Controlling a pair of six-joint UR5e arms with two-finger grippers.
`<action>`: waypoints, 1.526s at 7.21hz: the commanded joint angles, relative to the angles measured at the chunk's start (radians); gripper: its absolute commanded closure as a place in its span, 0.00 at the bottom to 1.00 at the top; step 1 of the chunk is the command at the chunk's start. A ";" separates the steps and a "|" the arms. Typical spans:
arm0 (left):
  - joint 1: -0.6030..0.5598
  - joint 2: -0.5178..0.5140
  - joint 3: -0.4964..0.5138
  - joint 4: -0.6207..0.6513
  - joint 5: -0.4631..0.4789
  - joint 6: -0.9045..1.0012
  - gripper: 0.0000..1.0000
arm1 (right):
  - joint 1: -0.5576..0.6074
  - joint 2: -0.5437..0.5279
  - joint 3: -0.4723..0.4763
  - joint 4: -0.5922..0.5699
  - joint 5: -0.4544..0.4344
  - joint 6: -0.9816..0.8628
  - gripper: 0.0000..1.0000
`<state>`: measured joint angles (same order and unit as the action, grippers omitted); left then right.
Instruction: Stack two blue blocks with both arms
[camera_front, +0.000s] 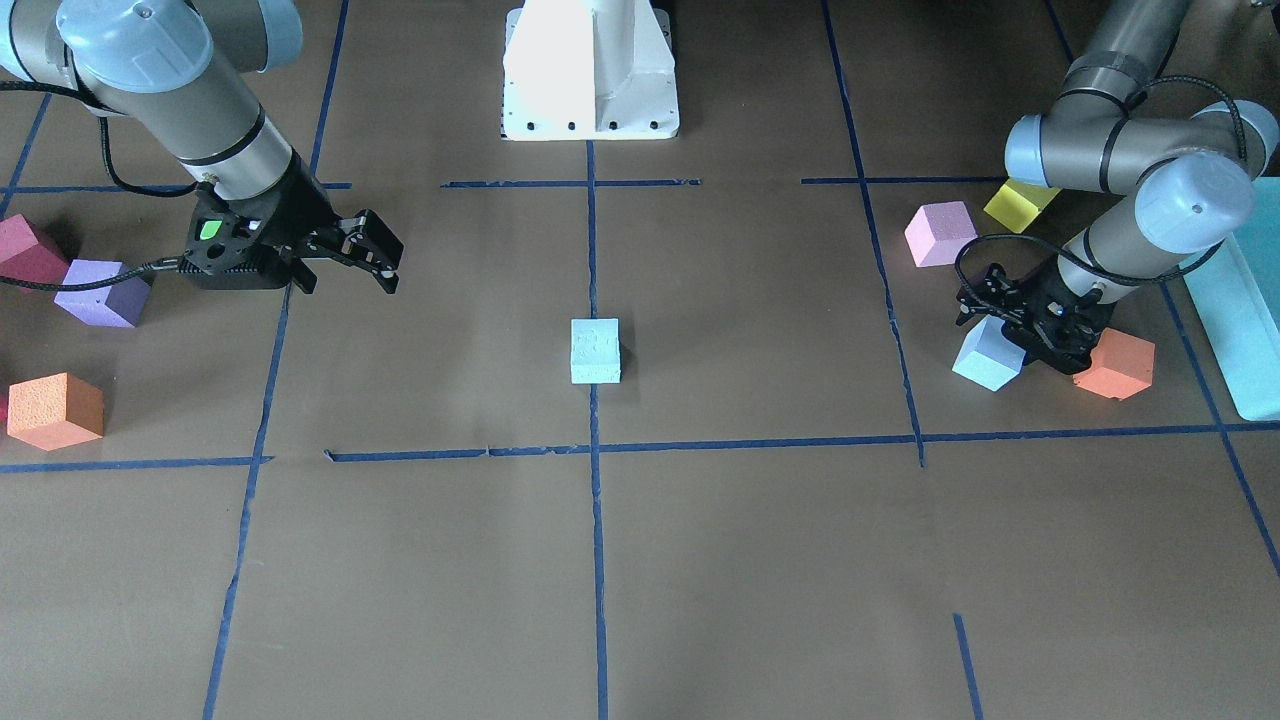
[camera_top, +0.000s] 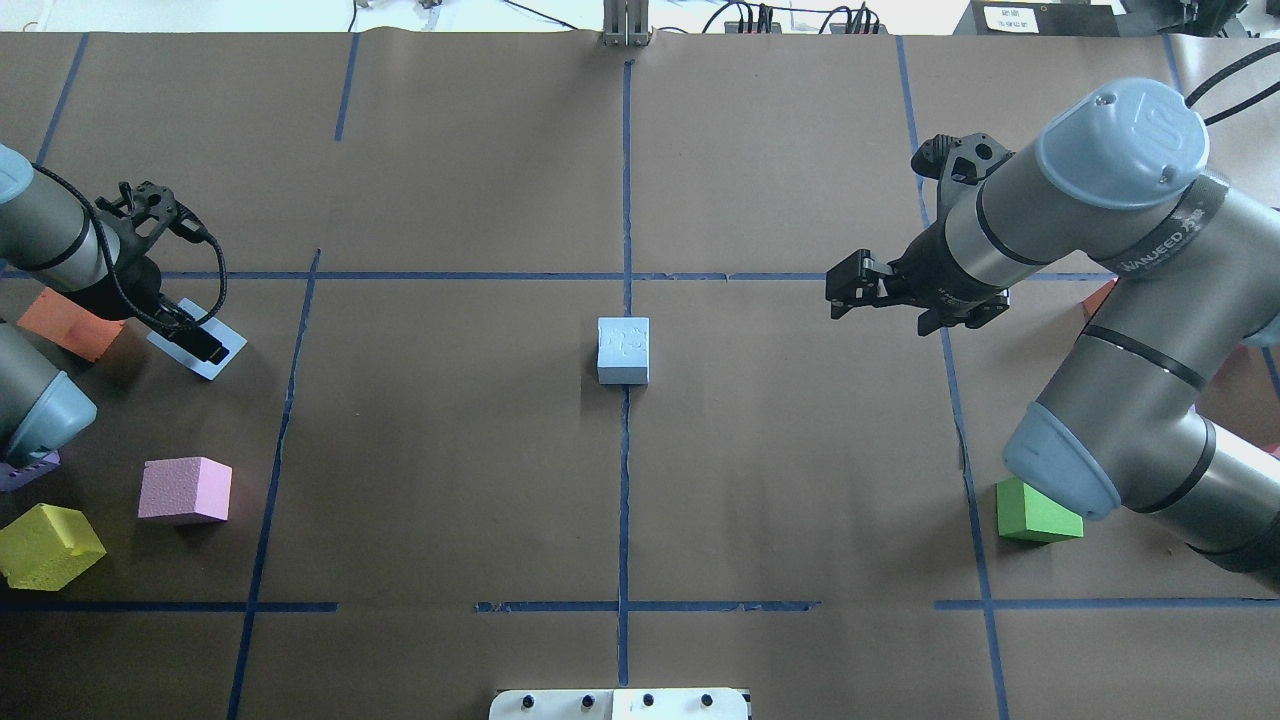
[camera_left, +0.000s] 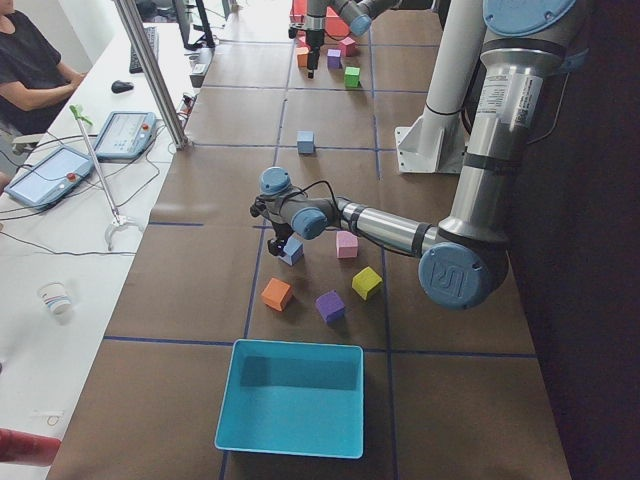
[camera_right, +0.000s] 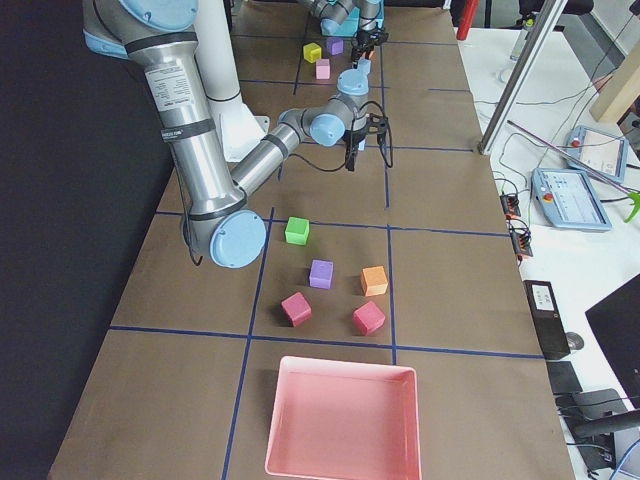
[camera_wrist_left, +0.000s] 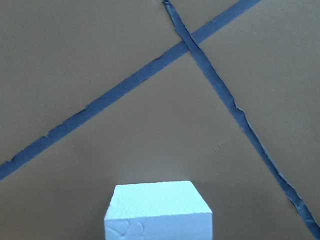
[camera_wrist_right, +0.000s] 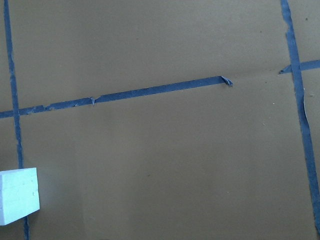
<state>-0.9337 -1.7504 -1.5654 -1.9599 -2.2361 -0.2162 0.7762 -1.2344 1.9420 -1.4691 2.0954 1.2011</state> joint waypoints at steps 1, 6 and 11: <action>0.024 -0.003 0.013 -0.001 0.038 -0.020 0.00 | 0.000 -0.004 -0.001 0.000 0.000 0.000 0.00; 0.035 -0.064 -0.068 0.120 0.041 -0.086 0.69 | 0.000 -0.004 0.000 0.001 -0.005 0.000 0.00; 0.243 -0.591 -0.017 0.497 0.181 -0.604 0.69 | 0.098 -0.112 -0.012 0.070 0.003 -0.147 0.00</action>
<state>-0.7387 -2.2244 -1.6512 -1.4686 -2.0785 -0.6860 0.8515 -1.3191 1.9348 -1.4135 2.0966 1.1041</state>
